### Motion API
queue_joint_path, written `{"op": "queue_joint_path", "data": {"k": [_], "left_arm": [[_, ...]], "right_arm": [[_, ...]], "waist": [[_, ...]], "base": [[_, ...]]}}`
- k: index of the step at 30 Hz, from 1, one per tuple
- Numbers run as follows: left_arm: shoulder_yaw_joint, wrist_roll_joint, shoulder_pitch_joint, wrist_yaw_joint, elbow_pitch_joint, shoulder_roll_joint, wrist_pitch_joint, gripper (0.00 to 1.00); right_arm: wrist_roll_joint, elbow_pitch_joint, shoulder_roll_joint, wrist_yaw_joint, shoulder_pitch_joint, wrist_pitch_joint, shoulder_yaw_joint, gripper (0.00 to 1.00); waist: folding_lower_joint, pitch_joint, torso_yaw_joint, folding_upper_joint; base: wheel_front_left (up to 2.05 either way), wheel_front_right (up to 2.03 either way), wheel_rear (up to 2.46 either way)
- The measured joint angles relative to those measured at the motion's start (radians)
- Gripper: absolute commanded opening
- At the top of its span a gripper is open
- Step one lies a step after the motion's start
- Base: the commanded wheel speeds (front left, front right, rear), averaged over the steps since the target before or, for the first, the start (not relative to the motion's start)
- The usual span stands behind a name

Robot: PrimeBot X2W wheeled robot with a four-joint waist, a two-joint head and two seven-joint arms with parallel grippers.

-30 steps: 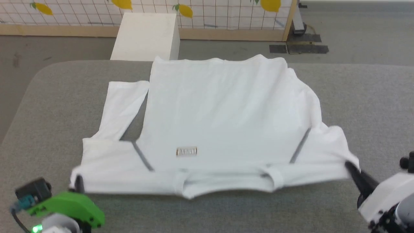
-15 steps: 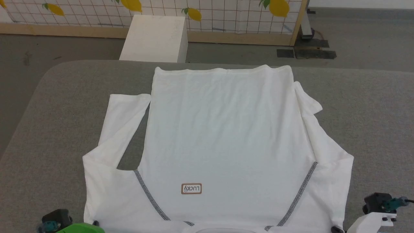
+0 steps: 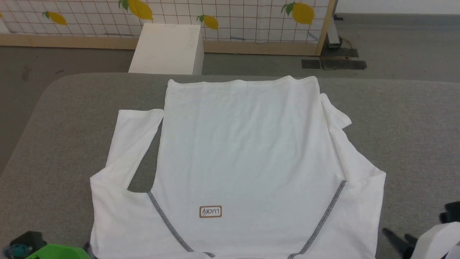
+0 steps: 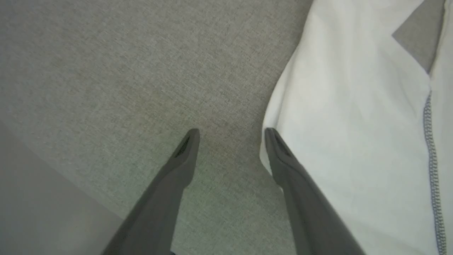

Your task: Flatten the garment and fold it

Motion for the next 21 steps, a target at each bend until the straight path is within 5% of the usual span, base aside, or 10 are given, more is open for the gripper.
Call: {"op": "queue_joint_path", "data": {"k": [3,6,16,21], "left_arm": [[0.031,0.013,0.017,0.038,-0.092,0.023,-0.011,1.0],[0.06,0.047,-0.004,0.037,-0.184,0.028,-0.135,1.0],[-0.052,0.194,-0.188,-0.142,-0.221,0.017,-0.554,1.0],[-0.072,0.23,-0.255,-0.189,-0.195,-0.015,-0.624,1.0]], "right_arm": [[0.004,-0.04,0.007,0.0,-0.062,-0.016,-0.09,1.0],[-0.016,-0.044,0.01,0.0,-0.178,-0.061,-0.158,1.0],[-0.17,0.125,-0.003,0.0,-0.547,-0.108,-0.101,1.0],[-0.258,0.242,-0.036,0.0,-0.705,-0.119,-0.006,1.0]], "waist": [[0.0,0.003,-0.004,0.0],[0.0,0.018,-0.005,0.0],[0.0,0.123,0.004,0.0],[0.0001,0.194,0.016,0.0]], "base": [[0.0,0.0,0.0],[0.0,0.0,0.0],[0.0,0.0,0.0],[0.0,0.0,0.0]]}}
